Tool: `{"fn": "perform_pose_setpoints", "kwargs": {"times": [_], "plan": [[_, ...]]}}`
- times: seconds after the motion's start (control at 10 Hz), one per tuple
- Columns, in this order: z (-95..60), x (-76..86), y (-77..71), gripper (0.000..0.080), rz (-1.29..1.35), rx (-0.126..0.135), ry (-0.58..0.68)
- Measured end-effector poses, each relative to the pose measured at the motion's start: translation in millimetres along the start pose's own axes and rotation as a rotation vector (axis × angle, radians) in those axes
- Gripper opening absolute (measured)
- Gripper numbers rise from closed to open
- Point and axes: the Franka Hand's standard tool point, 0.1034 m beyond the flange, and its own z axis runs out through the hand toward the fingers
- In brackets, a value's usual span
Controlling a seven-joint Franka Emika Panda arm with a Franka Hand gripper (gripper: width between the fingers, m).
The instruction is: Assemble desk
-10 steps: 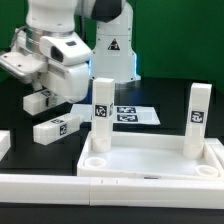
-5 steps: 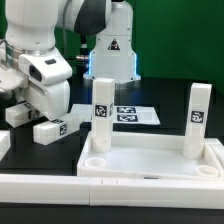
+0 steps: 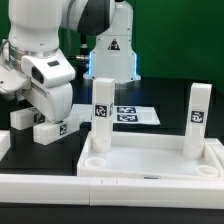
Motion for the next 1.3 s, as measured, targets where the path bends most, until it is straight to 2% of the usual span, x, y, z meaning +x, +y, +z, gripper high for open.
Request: {"fn": "perform_pose_setpoints", "kwargs": {"times": [0.1,0.2,0.3,0.4,0.5,0.6,0.7,1.0,1.1,1.2,1.3], "plan": [[-8.1,0.3,-1.3,0.0549,0.059,-0.002,-0.006],[-23.4,0.4,-2.5,0.0629,0.168,-0.011,-0.018],[-44.4,1.8,-4.3,0.0645,0.285,-0.029,-0.039],[-58.6,3.0,-1.9,0.0645,0.445,-0.053,-0.052],[-71.2,2.3,6.1,0.0649,0.618,-0.072,-0.077],[-74.5,2.6,19.9,0.0649,0.683,-0.076,-0.119],[-70.4,5.9,25.1,0.0649,0.696,-0.091,-0.112],[-70.4,2.2,24.1,0.0649,0.943,-0.107,-0.087],[-71.6,-10.8,23.4,0.0649,1.130,-0.084,-0.060],[-74.1,-20.9,25.7,0.0649,1.307,-0.077,-0.046],[-75.7,-19.5,25.9,0.0649,1.431,-0.053,-0.040]]}}
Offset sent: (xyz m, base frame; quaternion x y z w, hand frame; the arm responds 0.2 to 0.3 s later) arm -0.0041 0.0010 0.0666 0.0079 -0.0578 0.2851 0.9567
